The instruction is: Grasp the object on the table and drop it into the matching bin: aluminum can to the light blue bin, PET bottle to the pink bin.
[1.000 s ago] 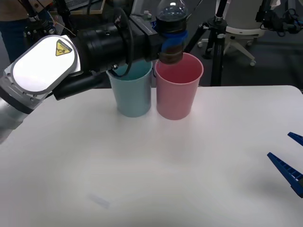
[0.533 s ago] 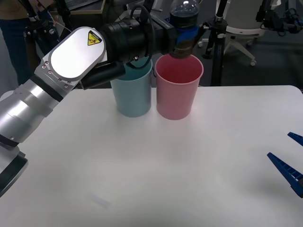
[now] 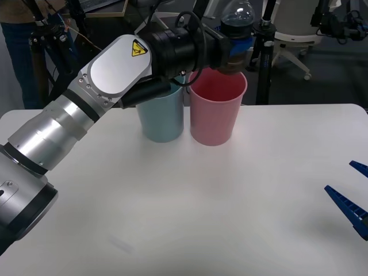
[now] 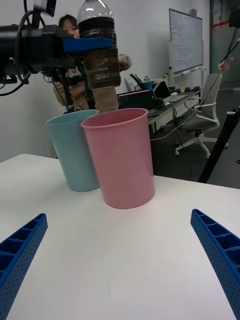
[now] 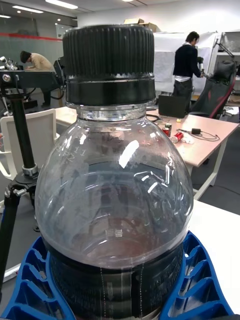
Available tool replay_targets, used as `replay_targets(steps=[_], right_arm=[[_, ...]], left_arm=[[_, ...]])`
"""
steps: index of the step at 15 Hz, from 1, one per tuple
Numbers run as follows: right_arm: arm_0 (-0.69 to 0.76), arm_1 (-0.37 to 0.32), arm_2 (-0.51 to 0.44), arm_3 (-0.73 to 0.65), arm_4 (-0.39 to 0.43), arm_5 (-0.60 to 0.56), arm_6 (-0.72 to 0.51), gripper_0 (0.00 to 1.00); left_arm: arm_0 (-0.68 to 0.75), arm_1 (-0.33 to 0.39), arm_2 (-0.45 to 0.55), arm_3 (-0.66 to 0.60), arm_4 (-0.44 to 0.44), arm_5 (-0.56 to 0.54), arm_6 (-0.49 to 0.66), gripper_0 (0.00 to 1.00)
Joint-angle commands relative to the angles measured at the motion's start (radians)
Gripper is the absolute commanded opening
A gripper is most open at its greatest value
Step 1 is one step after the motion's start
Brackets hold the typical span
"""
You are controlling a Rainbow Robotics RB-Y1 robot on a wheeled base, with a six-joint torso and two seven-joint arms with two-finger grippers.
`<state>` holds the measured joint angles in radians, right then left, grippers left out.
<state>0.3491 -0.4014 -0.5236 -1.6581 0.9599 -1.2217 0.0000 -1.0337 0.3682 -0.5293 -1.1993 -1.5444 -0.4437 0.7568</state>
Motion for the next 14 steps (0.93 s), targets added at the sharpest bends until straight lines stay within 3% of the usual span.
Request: replay_targets(steps=[1,14], right_arm=[[0.000,0.000,0.000,0.000,0.000,0.000,0.000,1.00],[0.000,0.000,0.000,0.000,0.000,0.000,0.000,1.00]], left_arm=[[0.000,-0.017,0.000,0.010,-0.025,0.000,0.006,0.12],[-0.002,-0.040,0.000,0.047,-0.080,0.023,0.015,0.12]])
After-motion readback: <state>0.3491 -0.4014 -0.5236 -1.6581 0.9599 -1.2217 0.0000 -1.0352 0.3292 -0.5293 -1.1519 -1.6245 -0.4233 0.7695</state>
